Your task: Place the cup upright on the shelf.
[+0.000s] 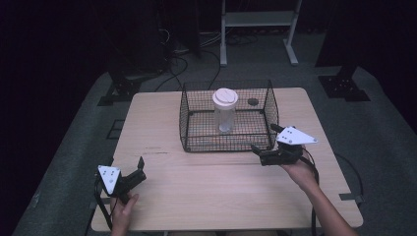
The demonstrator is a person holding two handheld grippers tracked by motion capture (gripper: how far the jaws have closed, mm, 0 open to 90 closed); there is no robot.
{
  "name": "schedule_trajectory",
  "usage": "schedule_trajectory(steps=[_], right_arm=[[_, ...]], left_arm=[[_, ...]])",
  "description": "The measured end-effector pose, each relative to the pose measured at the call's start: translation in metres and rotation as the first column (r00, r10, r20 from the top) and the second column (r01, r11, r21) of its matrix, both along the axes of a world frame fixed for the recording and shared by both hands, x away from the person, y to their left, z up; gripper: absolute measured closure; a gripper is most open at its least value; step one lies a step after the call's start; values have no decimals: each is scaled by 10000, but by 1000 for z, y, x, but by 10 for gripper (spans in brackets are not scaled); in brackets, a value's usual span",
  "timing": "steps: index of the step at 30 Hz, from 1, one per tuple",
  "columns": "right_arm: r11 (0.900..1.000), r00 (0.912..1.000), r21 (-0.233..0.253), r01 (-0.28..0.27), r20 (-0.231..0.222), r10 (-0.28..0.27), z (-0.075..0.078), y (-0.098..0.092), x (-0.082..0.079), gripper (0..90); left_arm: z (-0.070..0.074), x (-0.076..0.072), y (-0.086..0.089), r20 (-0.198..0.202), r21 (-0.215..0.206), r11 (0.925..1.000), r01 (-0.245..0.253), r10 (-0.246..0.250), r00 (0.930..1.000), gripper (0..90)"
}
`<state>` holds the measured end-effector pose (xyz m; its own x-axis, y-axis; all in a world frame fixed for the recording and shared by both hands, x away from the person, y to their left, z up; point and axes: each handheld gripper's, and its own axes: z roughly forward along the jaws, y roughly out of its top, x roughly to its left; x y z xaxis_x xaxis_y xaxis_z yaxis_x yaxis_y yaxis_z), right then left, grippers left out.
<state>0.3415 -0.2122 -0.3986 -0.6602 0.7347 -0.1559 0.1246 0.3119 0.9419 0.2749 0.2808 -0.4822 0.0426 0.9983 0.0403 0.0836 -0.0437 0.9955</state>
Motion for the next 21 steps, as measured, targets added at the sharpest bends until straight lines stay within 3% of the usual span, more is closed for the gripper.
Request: schedule_trajectory(steps=[21], right_arm=[[9994, 9994, 79, 337, -13, -337, -14, -22, -17, 17]], left_arm=[[0, 0, 0, 6, 34, 10000, -4, 4, 10000, 0]])
